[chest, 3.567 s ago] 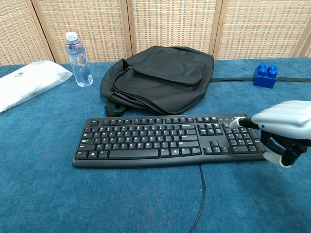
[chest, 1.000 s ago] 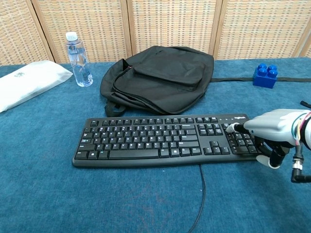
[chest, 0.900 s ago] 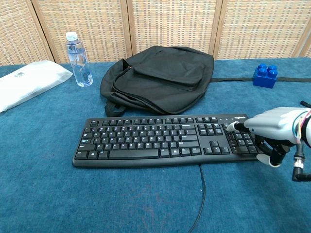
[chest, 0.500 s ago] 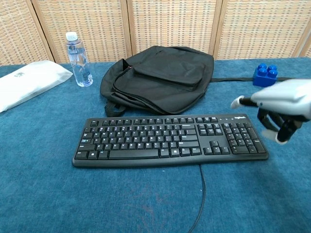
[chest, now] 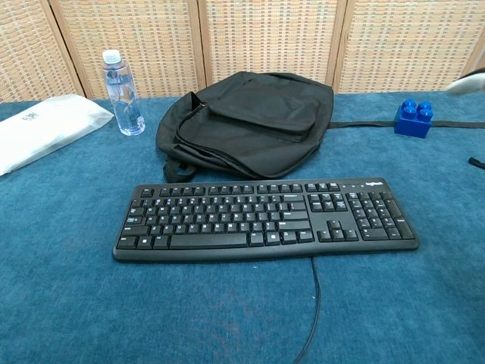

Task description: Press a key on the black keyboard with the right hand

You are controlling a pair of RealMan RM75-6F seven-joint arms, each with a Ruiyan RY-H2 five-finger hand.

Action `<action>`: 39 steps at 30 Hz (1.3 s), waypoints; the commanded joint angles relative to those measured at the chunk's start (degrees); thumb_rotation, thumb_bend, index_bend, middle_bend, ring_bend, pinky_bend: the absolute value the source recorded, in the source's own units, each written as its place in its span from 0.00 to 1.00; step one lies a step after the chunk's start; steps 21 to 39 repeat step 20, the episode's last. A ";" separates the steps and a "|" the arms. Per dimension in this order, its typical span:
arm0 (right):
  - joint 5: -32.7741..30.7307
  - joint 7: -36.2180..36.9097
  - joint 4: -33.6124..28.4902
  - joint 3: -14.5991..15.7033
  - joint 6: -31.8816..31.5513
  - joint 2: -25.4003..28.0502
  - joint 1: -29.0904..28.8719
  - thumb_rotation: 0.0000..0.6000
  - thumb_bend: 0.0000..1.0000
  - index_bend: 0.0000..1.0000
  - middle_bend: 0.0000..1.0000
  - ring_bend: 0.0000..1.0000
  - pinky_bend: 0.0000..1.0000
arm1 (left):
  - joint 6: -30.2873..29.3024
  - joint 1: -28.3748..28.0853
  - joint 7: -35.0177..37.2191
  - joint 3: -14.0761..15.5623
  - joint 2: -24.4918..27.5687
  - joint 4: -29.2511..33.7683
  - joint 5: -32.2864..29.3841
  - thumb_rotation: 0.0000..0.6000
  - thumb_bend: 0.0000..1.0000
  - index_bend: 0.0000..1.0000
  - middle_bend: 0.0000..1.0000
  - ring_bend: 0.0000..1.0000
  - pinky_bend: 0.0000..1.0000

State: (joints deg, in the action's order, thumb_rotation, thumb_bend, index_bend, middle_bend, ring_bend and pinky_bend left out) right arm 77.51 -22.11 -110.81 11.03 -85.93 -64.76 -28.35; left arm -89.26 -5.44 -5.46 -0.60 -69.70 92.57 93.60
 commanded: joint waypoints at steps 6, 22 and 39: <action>11.65 12.24 13.27 3.00 -13.38 -0.79 12.36 1.00 0.34 0.00 0.00 0.00 0.08 | -0.64 0.20 -0.07 -0.13 0.09 0.15 0.19 1.00 0.00 0.00 0.00 0.00 0.00; 16.07 16.17 19.04 -0.23 -15.24 -1.86 18.09 1.00 0.34 0.00 0.00 0.00 0.08 | -1.54 0.52 -0.15 -0.05 0.32 0.44 0.87 1.00 0.00 0.00 0.00 0.00 0.00; 16.07 16.17 19.04 -0.23 -15.24 -1.86 18.09 1.00 0.34 0.00 0.00 0.00 0.08 | -1.54 0.52 -0.15 -0.05 0.32 0.44 0.87 1.00 0.00 0.00 0.00 0.00 0.00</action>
